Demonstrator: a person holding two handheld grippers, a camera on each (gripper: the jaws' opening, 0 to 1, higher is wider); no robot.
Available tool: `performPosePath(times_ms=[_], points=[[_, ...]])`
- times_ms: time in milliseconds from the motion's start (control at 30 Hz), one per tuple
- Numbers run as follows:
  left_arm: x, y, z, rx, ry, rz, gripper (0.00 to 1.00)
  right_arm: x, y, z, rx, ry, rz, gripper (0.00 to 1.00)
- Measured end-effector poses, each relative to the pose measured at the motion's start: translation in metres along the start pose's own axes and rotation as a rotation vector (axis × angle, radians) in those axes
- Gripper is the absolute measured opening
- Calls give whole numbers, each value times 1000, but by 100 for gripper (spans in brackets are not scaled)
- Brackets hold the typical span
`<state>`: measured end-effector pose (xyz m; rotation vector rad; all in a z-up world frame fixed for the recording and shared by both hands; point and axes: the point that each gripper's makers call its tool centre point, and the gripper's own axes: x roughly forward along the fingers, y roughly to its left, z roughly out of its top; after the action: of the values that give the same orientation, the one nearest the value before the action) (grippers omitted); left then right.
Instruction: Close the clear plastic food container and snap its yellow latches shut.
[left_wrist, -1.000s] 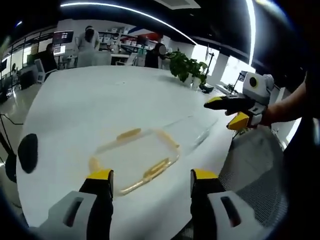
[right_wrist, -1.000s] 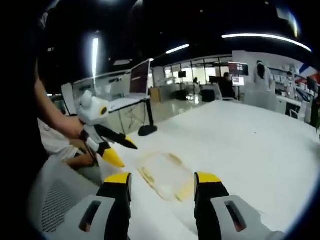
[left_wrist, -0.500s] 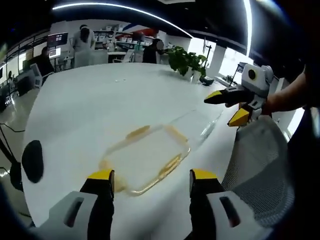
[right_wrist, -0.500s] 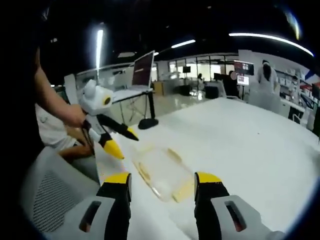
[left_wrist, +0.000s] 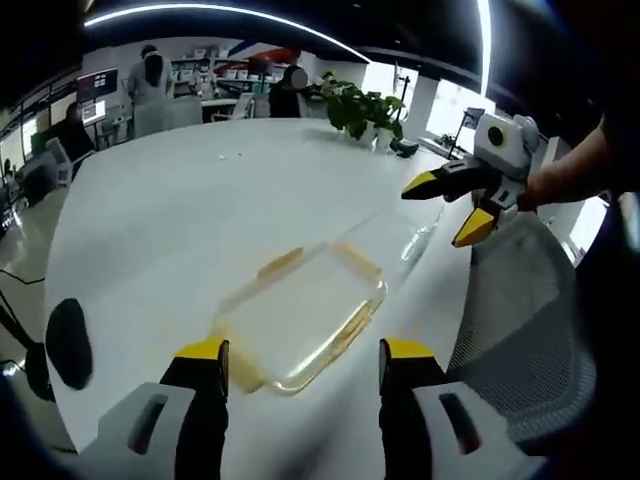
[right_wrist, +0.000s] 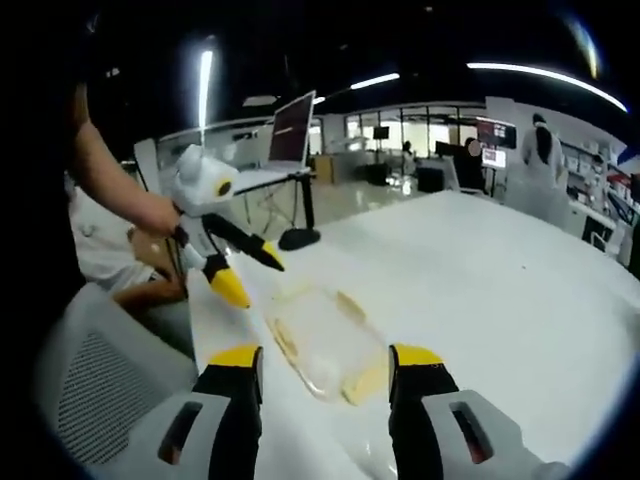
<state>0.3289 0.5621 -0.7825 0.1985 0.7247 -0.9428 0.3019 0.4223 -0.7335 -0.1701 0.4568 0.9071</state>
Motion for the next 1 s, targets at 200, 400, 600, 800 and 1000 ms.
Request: performPosePath(times_ms=[200,400,600,800,1000], points=[[3,5,-1,33,33,-21,60,3,-4,-11,-54,61,8,50],[6,9,-4,67,74,-43,59,6,-5,-15,-97,103,25,49],[8,16,-5,92,104,-53,59,10,-12,-18,-121,138,30,47],[8,19,-10,137,147,-77,59,16,-18,-16,-137,158,41,47],[9,22,-11,153,168,-88,58,20,-16,-22,-147,200,53,45]])
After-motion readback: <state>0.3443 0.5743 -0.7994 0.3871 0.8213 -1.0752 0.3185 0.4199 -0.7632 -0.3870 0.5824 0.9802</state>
